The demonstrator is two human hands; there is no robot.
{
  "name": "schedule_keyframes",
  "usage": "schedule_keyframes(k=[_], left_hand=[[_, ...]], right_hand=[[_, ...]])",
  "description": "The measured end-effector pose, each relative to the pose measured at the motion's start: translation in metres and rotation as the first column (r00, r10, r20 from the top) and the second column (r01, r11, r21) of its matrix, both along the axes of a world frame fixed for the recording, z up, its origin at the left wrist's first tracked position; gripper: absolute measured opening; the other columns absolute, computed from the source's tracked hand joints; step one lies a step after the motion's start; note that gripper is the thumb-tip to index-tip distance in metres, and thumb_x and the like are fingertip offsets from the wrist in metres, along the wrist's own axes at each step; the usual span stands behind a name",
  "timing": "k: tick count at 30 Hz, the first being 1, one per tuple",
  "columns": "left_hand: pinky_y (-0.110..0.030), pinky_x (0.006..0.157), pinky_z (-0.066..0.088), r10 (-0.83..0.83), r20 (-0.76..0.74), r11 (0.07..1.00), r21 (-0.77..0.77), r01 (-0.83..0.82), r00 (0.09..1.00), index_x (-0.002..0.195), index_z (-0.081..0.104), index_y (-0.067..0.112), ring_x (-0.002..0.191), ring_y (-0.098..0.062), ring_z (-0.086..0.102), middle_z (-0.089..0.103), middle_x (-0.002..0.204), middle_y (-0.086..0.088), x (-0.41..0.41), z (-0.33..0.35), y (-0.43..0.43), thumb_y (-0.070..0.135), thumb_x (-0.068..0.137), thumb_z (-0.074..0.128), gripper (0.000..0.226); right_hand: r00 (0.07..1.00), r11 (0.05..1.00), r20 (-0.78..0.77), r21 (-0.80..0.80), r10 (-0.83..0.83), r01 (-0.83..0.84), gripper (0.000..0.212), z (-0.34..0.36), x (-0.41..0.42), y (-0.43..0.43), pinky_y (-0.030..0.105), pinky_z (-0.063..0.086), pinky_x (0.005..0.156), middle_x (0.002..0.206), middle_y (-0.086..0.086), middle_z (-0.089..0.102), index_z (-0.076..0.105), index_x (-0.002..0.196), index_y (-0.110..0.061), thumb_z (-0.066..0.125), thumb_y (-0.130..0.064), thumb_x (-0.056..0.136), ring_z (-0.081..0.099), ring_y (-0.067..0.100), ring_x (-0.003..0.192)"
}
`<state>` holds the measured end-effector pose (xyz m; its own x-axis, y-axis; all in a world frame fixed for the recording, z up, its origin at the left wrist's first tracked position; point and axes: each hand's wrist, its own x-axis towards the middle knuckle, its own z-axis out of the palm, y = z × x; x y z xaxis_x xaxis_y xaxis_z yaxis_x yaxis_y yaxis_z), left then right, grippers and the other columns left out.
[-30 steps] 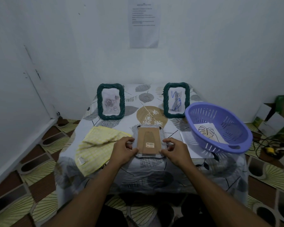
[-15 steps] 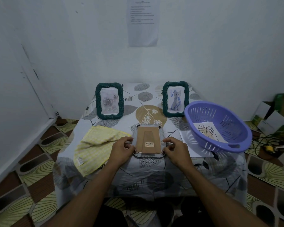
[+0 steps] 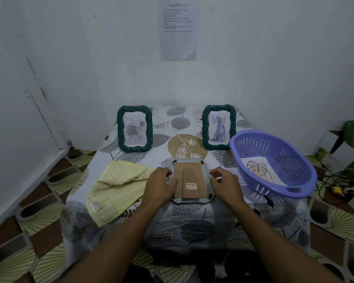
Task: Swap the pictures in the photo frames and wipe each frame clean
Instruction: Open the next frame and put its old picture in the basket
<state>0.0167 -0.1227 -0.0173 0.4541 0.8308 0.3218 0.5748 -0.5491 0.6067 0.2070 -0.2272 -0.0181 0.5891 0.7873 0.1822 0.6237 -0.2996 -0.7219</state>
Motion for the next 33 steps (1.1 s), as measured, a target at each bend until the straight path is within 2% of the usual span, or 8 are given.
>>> schedule_keyframes(k=[3,6,12,18,22,25,30,33], left_hand=[[-0.029,0.084,0.04,-0.014,-0.091,0.999,-0.049,0.01,0.996,0.097,0.062,0.013,0.101,-0.018,0.046,0.051,0.104,-0.003,0.018,-0.001,-0.002,0.039,0.084,0.059,0.03],[-0.034,0.094,0.039,-0.012,-0.128,0.996,-0.084,0.001,0.992,0.095,0.06,0.014,0.108,-0.021,0.037,0.047,0.108,-0.004,0.031,-0.004,-0.004,0.047,0.082,0.06,0.035],[-0.036,0.094,0.039,-0.039,-0.129,0.997,-0.067,0.03,0.991,0.095,0.059,0.017,0.109,-0.022,0.034,0.047,0.105,-0.003,0.042,-0.007,-0.009,0.056,0.077,0.059,0.043],[-0.036,0.094,0.038,0.013,-0.233,0.999,-0.042,-0.023,0.972,0.096,0.05,0.02,0.111,-0.024,0.033,0.042,0.111,-0.003,0.054,-0.006,-0.019,0.069,0.067,0.06,0.057],[-0.04,0.094,0.04,0.072,-0.302,0.994,-0.057,-0.094,0.95,0.111,0.053,0.011,0.112,-0.027,0.034,0.042,0.117,-0.007,0.062,-0.003,-0.023,0.081,0.061,0.051,0.086],[-0.04,0.094,0.039,0.113,-0.329,0.989,-0.056,-0.139,0.938,0.119,0.048,0.007,0.113,-0.028,0.033,0.039,0.12,-0.009,0.067,-0.003,-0.026,0.078,0.058,0.055,0.094],[-0.04,0.095,0.039,0.126,-0.247,0.976,-0.14,-0.164,0.961,0.116,0.048,0.005,0.115,-0.028,0.033,0.04,0.12,-0.009,0.063,0.004,-0.025,0.068,0.059,0.061,0.086],[-0.041,0.093,0.038,0.128,-0.222,0.972,-0.164,-0.166,0.967,0.114,0.05,0.006,0.115,-0.028,0.036,0.043,0.119,-0.009,0.061,0.007,-0.024,0.065,0.06,0.062,0.081]], right_hand=[[0.999,1.0,0.033,-0.031,0.009,-0.008,0.02,-0.002,0.002,0.005,0.03,0.051,0.079,0.105,0.003,0.07,0.07,0.105,-0.017,0.058,-0.013,0.089,0.065,0.019,0.087],[0.997,0.997,0.076,-0.074,0.03,-0.025,0.022,-0.005,0.005,0.008,0.034,0.053,0.088,0.106,0.003,0.072,0.072,0.106,-0.016,0.061,-0.012,0.087,0.066,0.021,0.097],[0.994,0.995,0.105,-0.095,-0.016,0.026,0.025,-0.006,0.012,0.008,0.031,0.05,0.088,0.107,0.004,0.072,0.073,0.107,-0.014,0.059,-0.008,0.088,0.065,0.021,0.1],[0.996,0.994,0.087,-0.102,-0.019,0.028,0.025,-0.006,0.017,0.007,0.028,0.049,0.086,0.108,0.003,0.072,0.072,0.108,-0.016,0.059,-0.008,0.088,0.065,0.019,0.098],[0.997,0.994,0.079,-0.105,-0.012,0.02,0.025,-0.004,0.016,0.006,0.026,0.048,0.085,0.108,0.003,0.072,0.071,0.109,-0.016,0.061,-0.008,0.088,0.065,0.018,0.097],[0.998,0.996,0.055,-0.093,-0.003,0.008,0.025,-0.003,0.016,0.004,0.024,0.049,0.083,0.107,0.002,0.072,0.071,0.109,-0.016,0.062,-0.007,0.088,0.064,0.015,0.095],[0.999,0.994,0.028,-0.107,0.02,-0.017,0.026,-0.002,0.019,0.005,0.026,0.05,0.082,0.108,0.003,0.072,0.07,0.111,-0.017,0.061,-0.009,0.088,0.063,0.016,0.092],[0.999,0.994,0.021,-0.109,0.029,-0.027,0.026,0.0,0.018,0.005,0.023,0.045,0.078,0.107,0.003,0.071,0.07,0.111,-0.016,0.058,-0.009,0.089,0.059,0.013,0.086]])
